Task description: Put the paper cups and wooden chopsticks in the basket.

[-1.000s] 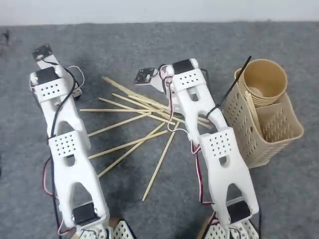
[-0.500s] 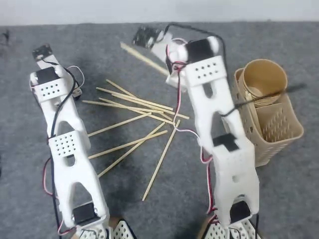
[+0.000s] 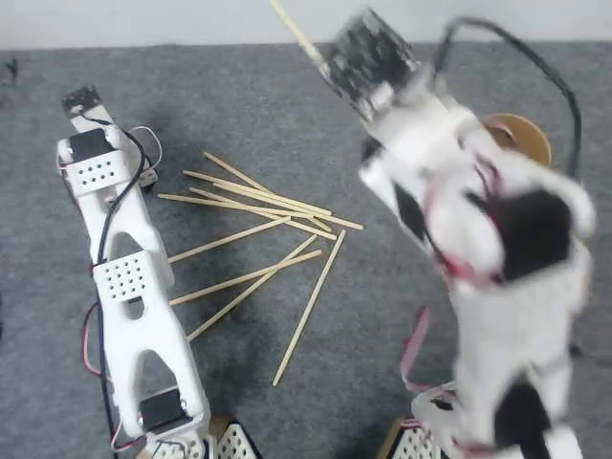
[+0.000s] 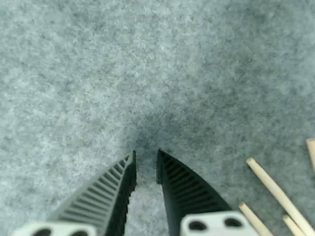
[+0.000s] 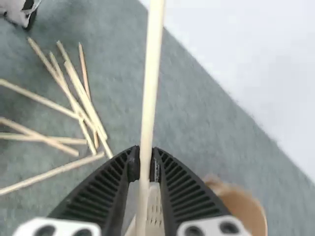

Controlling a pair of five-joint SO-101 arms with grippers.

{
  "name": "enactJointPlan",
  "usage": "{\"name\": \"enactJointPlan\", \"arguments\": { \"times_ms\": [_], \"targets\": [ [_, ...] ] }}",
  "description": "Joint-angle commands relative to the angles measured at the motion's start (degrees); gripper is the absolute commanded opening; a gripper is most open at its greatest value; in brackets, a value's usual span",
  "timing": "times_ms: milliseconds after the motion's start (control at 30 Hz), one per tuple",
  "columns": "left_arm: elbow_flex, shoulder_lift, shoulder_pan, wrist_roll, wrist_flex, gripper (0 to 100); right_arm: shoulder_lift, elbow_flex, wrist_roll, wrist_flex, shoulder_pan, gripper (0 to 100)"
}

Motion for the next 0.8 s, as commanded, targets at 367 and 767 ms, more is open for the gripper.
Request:
{"name": "enactJointPlan", "arguments": {
  "times_ms": [367, 767],
  "targets": [
    [-2.15, -0.53, 0.18, -1.05, 1.23, 8, -46.2, 63.38, -1.67, -44.0, 23.08, 0.8],
    [-2.15, -0.53, 0.18, -1.05, 1.14, 8, -54.2, 84.22, -5.8, -55.34, 26.07, 0.8]
  ]
}}
